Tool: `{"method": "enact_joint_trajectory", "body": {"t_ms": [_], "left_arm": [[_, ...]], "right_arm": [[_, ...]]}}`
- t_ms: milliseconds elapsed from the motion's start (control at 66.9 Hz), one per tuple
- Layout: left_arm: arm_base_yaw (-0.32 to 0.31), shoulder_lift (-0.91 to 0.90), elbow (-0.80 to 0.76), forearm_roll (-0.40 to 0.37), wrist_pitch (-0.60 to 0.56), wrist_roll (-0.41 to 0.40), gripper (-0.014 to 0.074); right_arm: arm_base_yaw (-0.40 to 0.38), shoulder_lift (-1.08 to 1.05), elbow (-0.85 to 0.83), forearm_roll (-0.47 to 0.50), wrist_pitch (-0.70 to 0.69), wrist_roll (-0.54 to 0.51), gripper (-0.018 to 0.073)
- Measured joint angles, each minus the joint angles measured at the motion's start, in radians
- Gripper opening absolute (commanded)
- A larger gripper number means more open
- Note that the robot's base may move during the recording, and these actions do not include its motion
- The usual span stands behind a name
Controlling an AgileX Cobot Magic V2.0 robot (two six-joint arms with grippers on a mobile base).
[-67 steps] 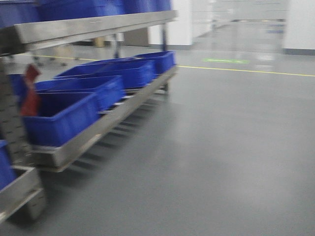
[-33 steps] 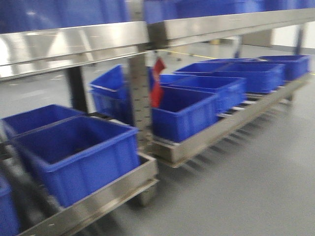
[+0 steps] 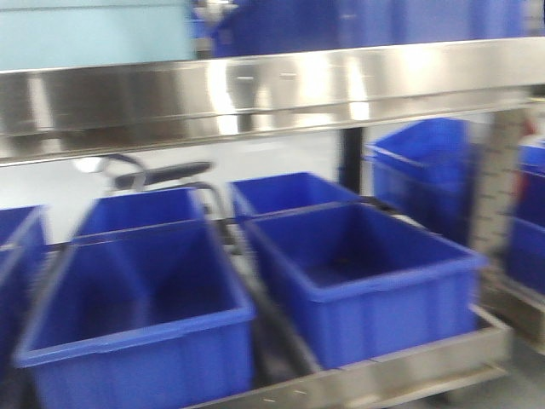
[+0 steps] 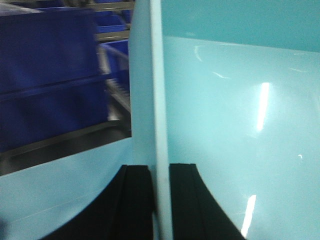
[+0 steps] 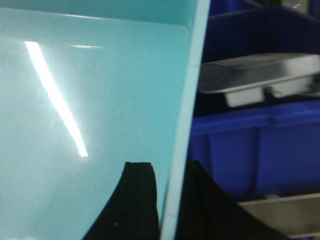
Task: Move two blue bins to right shelf middle
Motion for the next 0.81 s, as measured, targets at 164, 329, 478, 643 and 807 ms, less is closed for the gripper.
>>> {"method": "enact_joint_trajectory", "body": {"t_ms": [164,329,478,643,807], "left_arm": [[0.0,0.0,0.0,0.001,0.0,0.0,-0.0111],[0.0,0.0,0.0,0.003,0.0,0.0,-0.0111],[0.0,0.0,0.0,0.003,0.0,0.0,-0.0111],[0.0,0.0,0.0,0.003,0.0,0.0,-0.0111],[0.0,0.0,0.0,0.003,0.0,0.0,-0.0111]], "right_arm": [[0.0,0.0,0.0,0.002,0.0,0.0,-0.0167],[0.0,0.0,0.0,0.002,0.0,0.0,-0.0167],[0.0,0.0,0.0,0.002,0.0,0.0,-0.0167],[0.0,0.0,0.0,0.002,0.0,0.0,-0.0167],[0.0,0.0,0.0,0.002,0.0,0.0,-0.0167]]}}
